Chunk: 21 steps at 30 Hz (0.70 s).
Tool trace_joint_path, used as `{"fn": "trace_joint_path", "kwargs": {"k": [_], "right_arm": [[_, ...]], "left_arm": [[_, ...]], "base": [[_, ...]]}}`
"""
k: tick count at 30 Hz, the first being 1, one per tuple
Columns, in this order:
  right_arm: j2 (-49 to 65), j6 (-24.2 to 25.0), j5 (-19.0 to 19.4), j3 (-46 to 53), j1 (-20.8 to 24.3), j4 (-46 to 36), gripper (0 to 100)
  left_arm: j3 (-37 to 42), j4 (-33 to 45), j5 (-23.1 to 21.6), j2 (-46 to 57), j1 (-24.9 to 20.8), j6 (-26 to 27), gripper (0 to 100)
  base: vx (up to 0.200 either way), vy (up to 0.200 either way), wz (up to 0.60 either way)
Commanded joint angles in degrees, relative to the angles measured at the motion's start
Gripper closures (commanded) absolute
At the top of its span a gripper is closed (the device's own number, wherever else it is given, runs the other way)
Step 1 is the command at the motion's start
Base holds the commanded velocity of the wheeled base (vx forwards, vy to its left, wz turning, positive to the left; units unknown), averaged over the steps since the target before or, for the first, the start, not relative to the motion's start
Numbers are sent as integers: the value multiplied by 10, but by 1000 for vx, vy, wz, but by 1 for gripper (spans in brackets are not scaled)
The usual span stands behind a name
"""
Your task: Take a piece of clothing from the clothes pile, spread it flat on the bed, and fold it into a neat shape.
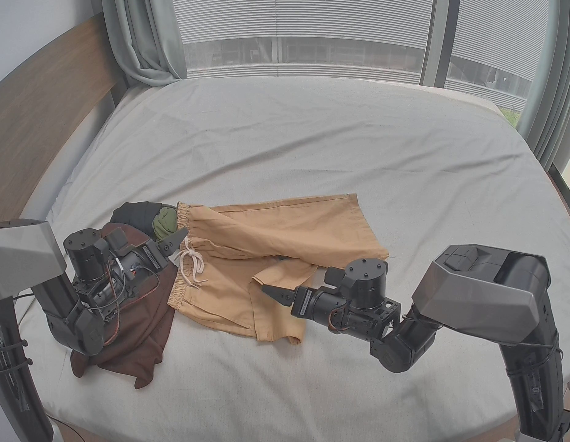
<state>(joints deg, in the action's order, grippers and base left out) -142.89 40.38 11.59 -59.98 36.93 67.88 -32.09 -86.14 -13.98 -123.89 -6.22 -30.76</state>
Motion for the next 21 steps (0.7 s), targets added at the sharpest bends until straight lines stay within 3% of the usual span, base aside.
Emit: {"fn": "trace_joint_path", "kwargs": {"k": [1,21], "right_arm": [[-15,10,-1,-12,8,-10,0],[-56,129,-32,-104,10,-57,0]], "left_arm": [[0,-1,0,-4,0,0,0],[-3,-4,1,-15,0,0,0]], "base": [[0,0,0],[0,0,0]]}}
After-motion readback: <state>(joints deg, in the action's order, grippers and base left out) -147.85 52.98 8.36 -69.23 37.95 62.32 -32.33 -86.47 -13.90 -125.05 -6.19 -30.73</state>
